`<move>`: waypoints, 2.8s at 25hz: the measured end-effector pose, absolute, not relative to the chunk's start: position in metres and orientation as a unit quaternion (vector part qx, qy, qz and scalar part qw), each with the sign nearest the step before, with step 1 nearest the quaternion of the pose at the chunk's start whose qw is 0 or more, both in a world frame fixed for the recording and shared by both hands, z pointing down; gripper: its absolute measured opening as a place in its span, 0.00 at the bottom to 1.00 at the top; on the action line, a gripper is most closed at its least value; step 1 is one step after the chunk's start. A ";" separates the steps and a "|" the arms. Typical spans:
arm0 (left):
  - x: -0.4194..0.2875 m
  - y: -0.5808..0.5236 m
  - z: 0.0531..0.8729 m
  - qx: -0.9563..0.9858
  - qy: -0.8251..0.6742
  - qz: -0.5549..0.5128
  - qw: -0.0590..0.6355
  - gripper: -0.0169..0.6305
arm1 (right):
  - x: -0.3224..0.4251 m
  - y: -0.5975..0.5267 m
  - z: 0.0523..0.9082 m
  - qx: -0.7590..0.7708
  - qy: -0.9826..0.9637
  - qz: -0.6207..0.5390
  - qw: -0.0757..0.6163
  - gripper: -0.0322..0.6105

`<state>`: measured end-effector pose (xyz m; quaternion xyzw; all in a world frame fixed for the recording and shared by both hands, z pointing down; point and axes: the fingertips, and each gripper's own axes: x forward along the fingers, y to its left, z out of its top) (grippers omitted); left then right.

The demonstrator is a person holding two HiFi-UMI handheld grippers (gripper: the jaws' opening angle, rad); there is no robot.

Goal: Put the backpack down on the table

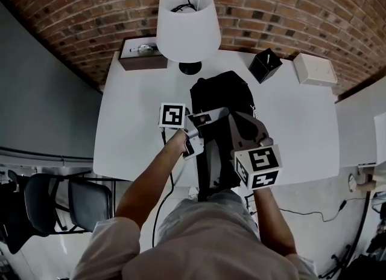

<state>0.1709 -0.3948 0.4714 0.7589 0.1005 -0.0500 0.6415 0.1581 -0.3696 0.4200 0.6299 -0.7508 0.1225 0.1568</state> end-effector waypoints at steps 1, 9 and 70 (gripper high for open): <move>0.170 -0.397 0.474 0.759 0.096 -0.050 0.642 0.23 | 0.157 -0.372 0.421 0.627 -0.753 0.124 0.158 0.05; 0.155 -0.415 0.508 0.764 0.048 -0.027 0.643 0.23 | 0.146 -0.389 0.433 0.604 -0.768 0.132 0.164 0.05; 0.039 -0.443 0.581 0.757 -0.156 -0.017 0.634 0.33 | 0.074 -0.415 0.501 0.488 -0.826 0.189 0.209 0.05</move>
